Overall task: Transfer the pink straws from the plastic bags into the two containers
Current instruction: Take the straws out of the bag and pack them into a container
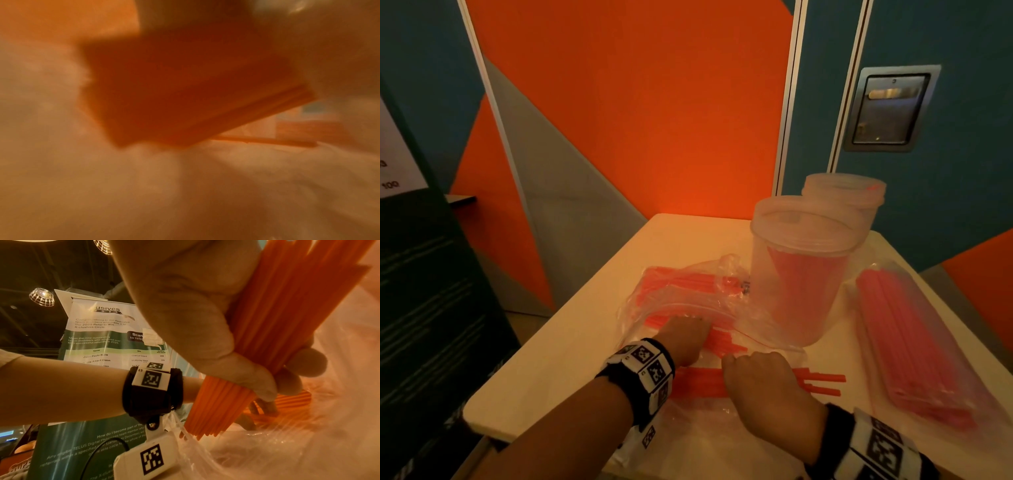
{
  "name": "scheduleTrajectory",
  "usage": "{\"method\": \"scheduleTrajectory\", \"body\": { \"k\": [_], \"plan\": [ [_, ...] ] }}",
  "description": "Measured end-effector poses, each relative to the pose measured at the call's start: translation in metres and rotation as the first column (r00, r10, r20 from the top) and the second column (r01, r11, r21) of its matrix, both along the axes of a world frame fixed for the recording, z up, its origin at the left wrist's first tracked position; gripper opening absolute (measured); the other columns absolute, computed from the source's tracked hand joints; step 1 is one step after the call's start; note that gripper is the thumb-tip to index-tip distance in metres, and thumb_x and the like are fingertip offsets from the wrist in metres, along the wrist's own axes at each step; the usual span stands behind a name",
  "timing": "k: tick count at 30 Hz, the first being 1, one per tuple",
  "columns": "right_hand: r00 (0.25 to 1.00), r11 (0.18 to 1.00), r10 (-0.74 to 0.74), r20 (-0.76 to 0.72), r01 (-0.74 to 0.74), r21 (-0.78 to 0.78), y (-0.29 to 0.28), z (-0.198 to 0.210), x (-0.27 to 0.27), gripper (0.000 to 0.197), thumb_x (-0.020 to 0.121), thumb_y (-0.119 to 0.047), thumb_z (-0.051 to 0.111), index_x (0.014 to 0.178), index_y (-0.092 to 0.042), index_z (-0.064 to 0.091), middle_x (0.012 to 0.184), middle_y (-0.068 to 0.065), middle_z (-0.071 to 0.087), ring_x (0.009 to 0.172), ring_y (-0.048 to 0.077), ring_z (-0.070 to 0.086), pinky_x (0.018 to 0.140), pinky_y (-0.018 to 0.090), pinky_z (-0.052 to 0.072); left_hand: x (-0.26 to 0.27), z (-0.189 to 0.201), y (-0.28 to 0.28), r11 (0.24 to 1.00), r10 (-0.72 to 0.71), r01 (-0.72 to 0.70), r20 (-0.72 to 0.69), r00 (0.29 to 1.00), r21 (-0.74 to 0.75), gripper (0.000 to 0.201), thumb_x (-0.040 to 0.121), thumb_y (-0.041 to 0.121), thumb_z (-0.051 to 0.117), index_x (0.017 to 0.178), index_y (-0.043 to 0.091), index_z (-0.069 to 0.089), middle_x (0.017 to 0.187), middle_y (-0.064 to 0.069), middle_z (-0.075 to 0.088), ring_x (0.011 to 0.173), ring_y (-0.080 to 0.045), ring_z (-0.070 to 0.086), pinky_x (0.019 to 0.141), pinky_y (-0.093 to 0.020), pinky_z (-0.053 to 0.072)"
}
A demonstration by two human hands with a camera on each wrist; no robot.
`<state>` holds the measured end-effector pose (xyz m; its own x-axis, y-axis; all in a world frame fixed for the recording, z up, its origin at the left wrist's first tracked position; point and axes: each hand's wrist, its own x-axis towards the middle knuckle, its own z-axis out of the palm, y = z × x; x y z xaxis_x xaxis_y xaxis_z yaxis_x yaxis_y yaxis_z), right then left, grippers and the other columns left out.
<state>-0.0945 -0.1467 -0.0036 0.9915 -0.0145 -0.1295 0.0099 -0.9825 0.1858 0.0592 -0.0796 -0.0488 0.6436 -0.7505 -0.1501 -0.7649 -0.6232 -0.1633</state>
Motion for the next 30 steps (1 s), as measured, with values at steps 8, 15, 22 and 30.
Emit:
{"method": "scheduleTrajectory", "body": {
  "k": [8, 15, 22, 30],
  "plan": [
    [1.000, 1.000, -0.019, -0.016, 0.019, -0.008, 0.003, 0.000, 0.000, 0.026, 0.095, -0.009, 0.042, 0.120, -0.009, 0.048, 0.117, 0.009, 0.058, 0.104, 0.028, 0.058, 0.071, 0.032, 0.031, 0.003, -0.005, -0.002, 0.999, 0.024, -0.025, 0.031, 0.999, 0.032, 0.037, 0.092, 0.011, 0.043, 0.130, 0.011, 0.045, 0.137, -0.011, 0.047, 0.125, -0.030, 0.046, 0.104, -0.044, 0.036],
    [1.000, 1.000, -0.020, -0.012, 0.020, -0.001, 0.004, 0.003, -0.002, 0.028, 0.095, -0.009, 0.043, 0.123, -0.010, 0.046, 0.119, 0.009, 0.059, 0.106, 0.027, 0.058, 0.073, 0.032, 0.032, 0.001, -0.001, 0.001, 1.000, -0.015, 0.013, 0.065, 0.998, 0.020, 0.032, 0.091, 0.008, 0.046, 0.123, 0.009, 0.048, 0.127, -0.010, 0.055, 0.118, -0.030, 0.051, 0.097, -0.043, 0.039],
    [0.999, 1.000, -0.017, -0.034, 0.016, -0.014, 0.004, 0.002, -0.002, 0.028, 0.095, -0.007, 0.043, 0.122, -0.010, 0.050, 0.117, 0.009, 0.060, 0.105, 0.028, 0.058, 0.072, 0.032, 0.033, 0.003, -0.004, 0.005, 1.000, 0.009, -0.010, -0.112, 0.994, -0.005, 0.032, 0.095, 0.006, 0.038, 0.126, 0.007, 0.049, 0.128, -0.012, 0.055, 0.116, -0.028, 0.054, 0.097, -0.035, 0.041],
    [0.999, 1.000, -0.008, -0.045, 0.006, -0.031, 0.003, 0.004, -0.003, 0.026, 0.094, -0.005, 0.042, 0.118, -0.009, 0.052, 0.117, 0.010, 0.060, 0.104, 0.028, 0.058, 0.072, 0.031, 0.031, 0.002, 0.005, 0.011, 0.997, 0.045, -0.054, -0.165, 0.985, -0.052, 0.031, 0.098, 0.006, 0.034, 0.123, 0.004, 0.054, 0.125, -0.015, 0.057, 0.114, -0.027, 0.054, 0.095, -0.030, 0.041]
  ]
}}
